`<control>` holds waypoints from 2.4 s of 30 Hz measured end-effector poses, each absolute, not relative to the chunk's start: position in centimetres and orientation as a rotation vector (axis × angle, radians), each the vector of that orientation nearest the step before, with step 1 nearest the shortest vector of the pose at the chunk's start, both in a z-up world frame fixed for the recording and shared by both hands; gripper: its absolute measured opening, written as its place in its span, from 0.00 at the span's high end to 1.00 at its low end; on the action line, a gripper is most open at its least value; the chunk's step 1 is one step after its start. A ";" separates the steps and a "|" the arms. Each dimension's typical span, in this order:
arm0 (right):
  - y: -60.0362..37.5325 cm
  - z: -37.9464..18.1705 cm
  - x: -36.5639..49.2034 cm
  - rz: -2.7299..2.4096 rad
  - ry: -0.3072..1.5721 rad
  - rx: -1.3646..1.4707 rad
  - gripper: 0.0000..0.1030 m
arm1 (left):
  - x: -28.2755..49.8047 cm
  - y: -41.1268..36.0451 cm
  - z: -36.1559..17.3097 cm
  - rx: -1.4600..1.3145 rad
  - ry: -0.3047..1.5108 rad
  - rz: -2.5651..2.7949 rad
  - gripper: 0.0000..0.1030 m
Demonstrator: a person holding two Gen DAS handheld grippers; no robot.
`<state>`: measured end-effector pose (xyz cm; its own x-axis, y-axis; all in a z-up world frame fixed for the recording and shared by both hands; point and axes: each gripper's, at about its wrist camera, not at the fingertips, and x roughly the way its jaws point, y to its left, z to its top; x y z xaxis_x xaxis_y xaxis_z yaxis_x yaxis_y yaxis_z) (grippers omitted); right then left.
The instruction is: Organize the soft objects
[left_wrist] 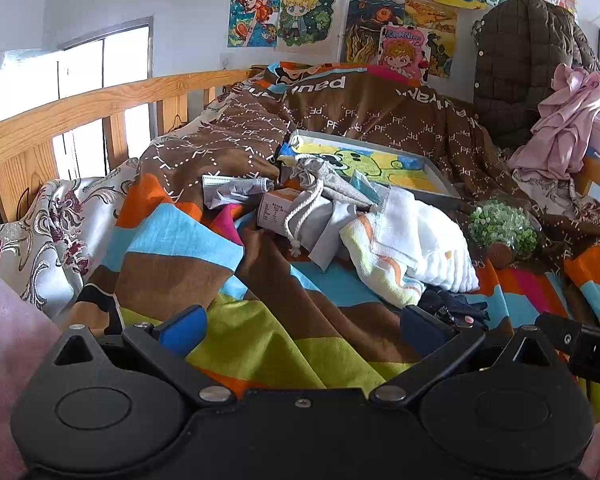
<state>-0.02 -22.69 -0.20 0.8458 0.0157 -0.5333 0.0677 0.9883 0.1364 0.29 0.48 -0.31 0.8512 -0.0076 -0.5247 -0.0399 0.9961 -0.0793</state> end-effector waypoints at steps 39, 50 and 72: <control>-19.0 -4.3 14.0 0.495 0.690 -0.447 0.00 | 17.4 1.1 -0.9 -0.092 0.748 -0.307 0.01; -19.1 -6.1 15.5 0.480 0.787 -0.410 0.09 | 19.5 0.3 -4.3 -0.232 0.900 -0.437 0.01; -18.3 -6.3 16.3 0.499 0.852 -0.344 0.82 | 22.6 1.2 -7.3 -0.572 1.071 -0.476 0.65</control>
<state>16.33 -18.30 -6.33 0.5555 0.2794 -0.7832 -0.5469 0.8322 -0.0909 22.61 1.19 -7.26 0.4051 -0.6172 -0.6745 0.0871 0.7604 -0.6436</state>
